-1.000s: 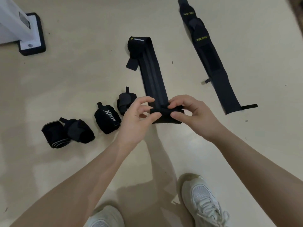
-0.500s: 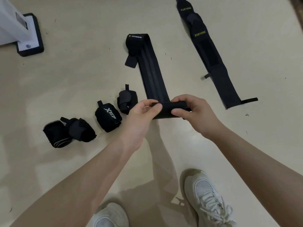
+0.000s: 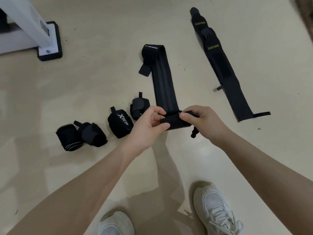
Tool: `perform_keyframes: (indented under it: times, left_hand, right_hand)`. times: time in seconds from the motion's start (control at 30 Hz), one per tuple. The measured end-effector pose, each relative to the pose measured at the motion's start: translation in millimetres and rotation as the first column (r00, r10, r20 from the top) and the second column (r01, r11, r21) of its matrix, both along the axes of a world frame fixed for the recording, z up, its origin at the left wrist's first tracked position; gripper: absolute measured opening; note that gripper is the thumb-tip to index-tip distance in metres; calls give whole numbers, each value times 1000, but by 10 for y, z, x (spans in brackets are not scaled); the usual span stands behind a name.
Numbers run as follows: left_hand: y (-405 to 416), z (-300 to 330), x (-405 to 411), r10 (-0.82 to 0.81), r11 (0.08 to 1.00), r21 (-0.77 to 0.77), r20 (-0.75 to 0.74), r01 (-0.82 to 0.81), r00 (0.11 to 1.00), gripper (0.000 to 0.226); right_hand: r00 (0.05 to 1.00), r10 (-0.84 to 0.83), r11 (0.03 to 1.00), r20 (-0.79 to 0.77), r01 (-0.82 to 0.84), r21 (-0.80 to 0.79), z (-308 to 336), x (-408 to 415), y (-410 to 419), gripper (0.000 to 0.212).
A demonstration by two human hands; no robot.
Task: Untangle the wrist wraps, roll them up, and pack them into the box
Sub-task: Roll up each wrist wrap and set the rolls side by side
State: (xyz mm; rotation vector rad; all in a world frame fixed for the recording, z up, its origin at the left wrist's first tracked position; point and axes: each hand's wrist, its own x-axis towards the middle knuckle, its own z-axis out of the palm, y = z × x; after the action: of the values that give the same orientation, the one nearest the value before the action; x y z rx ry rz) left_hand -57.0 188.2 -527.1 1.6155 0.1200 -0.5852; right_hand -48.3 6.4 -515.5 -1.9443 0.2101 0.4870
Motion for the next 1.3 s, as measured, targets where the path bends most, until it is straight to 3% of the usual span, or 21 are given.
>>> perform_keyframes:
  times: [0.1, 0.2, 0.43, 0.63, 0.73, 0.83, 0.97, 1.1, 1.17, 1.3]
  left_hand:
    - [-81, 2, 30, 47, 999, -3, -61, -48, 997, 21]
    - [-121, -5, 111, 136, 991, 19, -73, -135, 988, 17]
    - [-121, -18, 95, 184, 983, 22, -89, -182, 979, 15]
    - [-150, 7, 87, 241, 969, -36, -41, -243, 970, 20]
    - [-135, 25, 80, 237, 971, -27, 7, -236, 972, 20]
    - [-95, 47, 68, 223, 974, -33, 16, -223, 975, 22]
    - [-7, 29, 47, 191, 980, -53, -19, -192, 981, 24]
    - [-20, 2, 10, 135, 985, -96, -63, -141, 989, 24]
    - [-55, -9, -5, 152, 980, -123, -64, -159, 986, 23]
    - [-33, -54, -10, 207, 968, -131, -75, -215, 975, 24]
  right_hand:
    - [996, -87, 996, -28, 86, -27, -29, 43, -25, 22]
    - [995, -26, 993, 101, 37, -110, 14, 90, -56, 20]
    - [995, 79, 997, 54, -80, 15, 108, 88, -279, 34]
    - [999, 21, 994, 42, -26, 110, 28, 59, -261, 25]
    - [996, -71, 975, -47, 79, 206, -58, 49, -228, 16]
    - [985, -28, 959, -172, 75, 272, -99, 104, -316, 15]
    - [950, -37, 838, -309, 198, 508, -154, 148, -432, 14]
    - [973, -192, 933, -129, 221, 283, -261, 160, -210, 23]
    - [982, -149, 953, -117, 174, 247, -264, 166, -52, 22]
    - [949, 42, 899, -313, 101, 426, -227, 190, 28, 25]
